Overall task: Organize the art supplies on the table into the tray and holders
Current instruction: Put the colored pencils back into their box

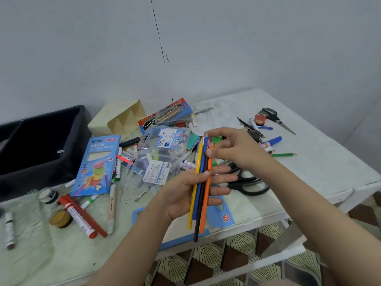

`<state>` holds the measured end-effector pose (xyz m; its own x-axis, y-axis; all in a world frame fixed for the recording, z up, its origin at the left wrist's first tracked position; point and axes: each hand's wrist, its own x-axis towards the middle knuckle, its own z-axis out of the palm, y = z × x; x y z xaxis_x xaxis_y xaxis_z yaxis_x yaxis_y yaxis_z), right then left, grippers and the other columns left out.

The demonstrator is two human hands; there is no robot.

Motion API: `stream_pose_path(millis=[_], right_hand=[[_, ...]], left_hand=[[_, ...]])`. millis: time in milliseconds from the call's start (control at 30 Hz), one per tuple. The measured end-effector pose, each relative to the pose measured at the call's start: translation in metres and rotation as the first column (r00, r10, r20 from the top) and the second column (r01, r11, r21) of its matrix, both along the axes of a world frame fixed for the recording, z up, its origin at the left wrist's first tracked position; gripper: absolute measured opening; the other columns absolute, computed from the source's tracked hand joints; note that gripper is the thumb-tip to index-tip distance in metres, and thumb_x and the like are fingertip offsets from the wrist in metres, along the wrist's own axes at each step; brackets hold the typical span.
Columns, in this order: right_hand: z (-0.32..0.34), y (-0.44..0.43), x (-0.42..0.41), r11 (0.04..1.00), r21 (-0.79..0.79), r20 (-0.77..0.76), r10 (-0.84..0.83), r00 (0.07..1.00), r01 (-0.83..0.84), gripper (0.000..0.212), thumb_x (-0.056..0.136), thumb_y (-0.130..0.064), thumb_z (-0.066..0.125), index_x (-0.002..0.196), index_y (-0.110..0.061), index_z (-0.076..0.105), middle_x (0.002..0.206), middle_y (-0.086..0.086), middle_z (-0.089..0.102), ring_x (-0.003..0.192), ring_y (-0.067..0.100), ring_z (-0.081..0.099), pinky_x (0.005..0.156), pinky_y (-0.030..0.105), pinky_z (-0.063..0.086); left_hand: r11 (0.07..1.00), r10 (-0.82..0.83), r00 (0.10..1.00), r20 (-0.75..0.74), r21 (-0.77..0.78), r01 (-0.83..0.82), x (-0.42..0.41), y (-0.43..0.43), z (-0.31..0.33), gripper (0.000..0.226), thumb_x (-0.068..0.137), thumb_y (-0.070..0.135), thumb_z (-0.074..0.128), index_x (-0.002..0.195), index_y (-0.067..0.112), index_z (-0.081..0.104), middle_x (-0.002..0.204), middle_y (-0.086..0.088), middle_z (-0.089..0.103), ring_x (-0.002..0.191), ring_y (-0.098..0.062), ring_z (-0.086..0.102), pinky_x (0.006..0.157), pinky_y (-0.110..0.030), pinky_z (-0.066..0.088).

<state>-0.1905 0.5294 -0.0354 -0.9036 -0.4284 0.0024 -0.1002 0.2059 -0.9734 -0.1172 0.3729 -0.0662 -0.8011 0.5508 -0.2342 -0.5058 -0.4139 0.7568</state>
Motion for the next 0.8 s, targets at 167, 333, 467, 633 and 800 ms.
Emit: stream_pose_path(millis=[167,333,467,633,800], right_hand=[[0.001,-0.001,-0.001,0.993,-0.107,0.001,-0.055,0.999,0.054,0.042,0.078,-0.003,0.072,0.115,-0.019,0.061,0.073,0.007,0.071,0.080,0.017,0.070,0.078,0.025,0.054],[0.006,0.001,0.001,0.997,-0.083,-0.041,-0.010,0.999,0.007,0.028,0.082,-0.003,0.068,0.109,-0.010,0.067,0.077,0.010,0.070,0.068,0.002,0.066,0.061,0.009,0.046],[0.004,-0.001,0.003,0.999,-0.040,-0.083,0.017,0.996,-0.020,0.020,0.082,-0.007,0.070,0.102,-0.011,0.071,0.091,0.020,0.071,0.079,0.014,0.066,0.068,0.017,0.052],[0.003,-0.002,0.005,0.996,-0.060,-0.080,0.061,0.995,-0.065,0.031,0.081,-0.008,0.071,0.109,-0.020,0.068,0.076,0.010,0.072,0.070,0.012,0.064,0.067,0.022,0.051],[0.014,0.000,0.007,0.982,-0.026,-0.010,0.185,0.983,-0.185,0.025,0.084,-0.009,0.067,0.108,-0.016,0.070,0.066,0.008,0.068,0.052,0.011,0.056,0.052,0.018,0.046]], left_hand=[[1.000,-0.019,1.000,0.005,0.011,0.018,0.000,-0.001,-0.001,0.036,0.091,0.021,0.045,0.121,0.010,0.061,0.121,-0.013,0.064,0.085,-0.016,0.070,0.066,-0.026,0.058],[0.998,-0.059,0.998,0.017,0.016,0.059,0.003,-0.004,-0.003,0.039,0.096,0.021,0.035,0.125,0.008,0.058,0.125,-0.013,0.061,0.087,-0.016,0.070,0.068,-0.028,0.058],[0.998,-0.066,0.998,0.011,0.017,0.066,0.004,-0.005,-0.004,0.039,0.096,0.023,0.036,0.122,0.010,0.061,0.122,-0.011,0.063,0.086,-0.015,0.070,0.069,-0.028,0.058],[0.999,-0.043,0.999,0.002,-0.015,0.043,0.007,-0.006,-0.001,0.036,0.094,0.022,0.040,0.115,0.011,0.067,0.112,-0.008,0.068,0.077,-0.013,0.070,0.063,-0.027,0.058],[0.984,-0.176,0.983,-0.045,-0.012,0.175,0.010,-0.014,0.002,0.044,0.082,0.029,0.065,0.120,0.008,0.063,0.107,-0.008,0.070,0.079,-0.015,0.071,0.063,-0.028,0.058]])
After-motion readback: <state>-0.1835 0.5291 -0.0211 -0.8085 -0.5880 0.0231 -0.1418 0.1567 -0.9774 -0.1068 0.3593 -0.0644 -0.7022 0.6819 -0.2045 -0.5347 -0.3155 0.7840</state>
